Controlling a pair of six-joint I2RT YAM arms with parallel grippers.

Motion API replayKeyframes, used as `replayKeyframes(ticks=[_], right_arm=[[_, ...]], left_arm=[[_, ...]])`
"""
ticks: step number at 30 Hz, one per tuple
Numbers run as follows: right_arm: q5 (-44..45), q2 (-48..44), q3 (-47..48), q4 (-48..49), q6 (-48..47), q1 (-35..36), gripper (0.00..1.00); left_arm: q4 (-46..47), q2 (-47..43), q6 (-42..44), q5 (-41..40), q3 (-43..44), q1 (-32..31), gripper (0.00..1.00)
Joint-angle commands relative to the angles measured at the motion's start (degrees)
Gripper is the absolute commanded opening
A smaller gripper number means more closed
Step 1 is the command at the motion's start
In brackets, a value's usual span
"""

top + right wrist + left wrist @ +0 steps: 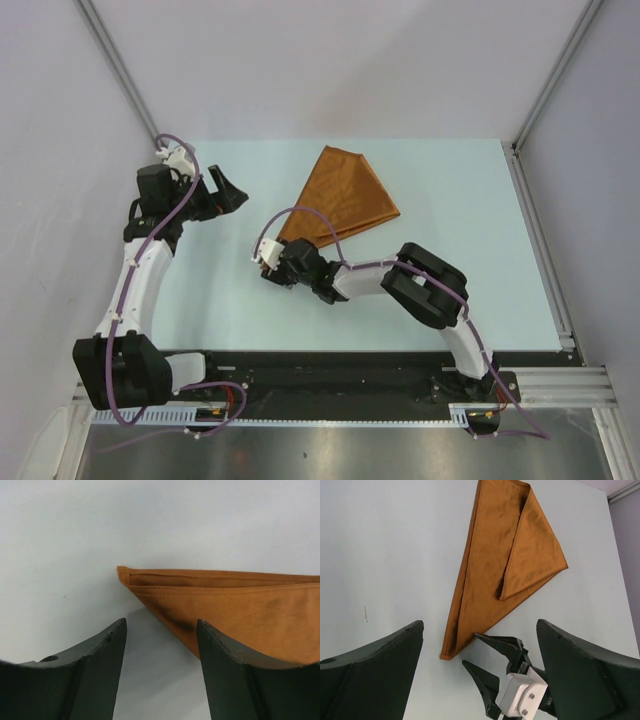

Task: Fold the napkin, place the utensils inside, and roll it up
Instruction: Fold the napkin at the center of the board.

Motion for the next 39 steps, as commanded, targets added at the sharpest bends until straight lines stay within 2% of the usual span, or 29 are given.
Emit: replayKeyframes(ticks=[1,8,12,20,21,22,26,30,31,35,39], right_arm=[[4.3,2.8,2.7,3.1,-5.8,0.9,0.62],[1.6,5.7,8.1,-2.4,-7.7,1.1,0.55],[0.8,6.8,9.7,-4.3,-9.3,1.2,0.39],[-2.5,7.1,10.9,-5.8,-9.2,1.6,0.13],[-2.9,6.6,11.0,-5.5,-7.9,1.5,0.03],[-2.9,6.2,10.8,-4.9,-7.0,1.3,0.00],[-4.4,3.5,9.7,-1.9,-0.3,-0.6,0.00],[-6.7,-1.1,5.7,3.2,9.7,-4.7,0.00],[-7.7,-3.1,4.5,4.4,15.0,-5.9,0.00],[-11.5,-7.7,-0.5,11.7,28.5,-13.5,0.00],[-12.0,-10.1,-5.3,17.5,37.5,-19.5,0.00]], left_arm=[[1.6,-1.8,-0.4,0.5,-0.1,0.0,0.99],[1.6,-1.8,-0.4,0.6,-0.1,0.0,0.99],[1.6,-1.8,-0.5,0.7,-0.1,0.1,0.99],[1.6,-2.0,-0.5,0.7,0.0,0.1,0.99],[1.6,-1.9,-0.4,0.7,0.0,0.1,0.99],[1.6,-1.9,-0.4,0.7,0.0,0.1,0.99],[1.6,-1.9,-0.4,0.7,0.0,0.3,0.99],[1.5,-1.8,-0.5,0.7,0.0,0.4,1.00],[1.5,-1.7,-0.5,0.7,0.0,0.6,1.00],[1.6,-1.7,-0.7,0.8,-0.1,0.6,0.99],[1.6,-1.7,-0.7,0.9,-0.1,0.6,0.99]])
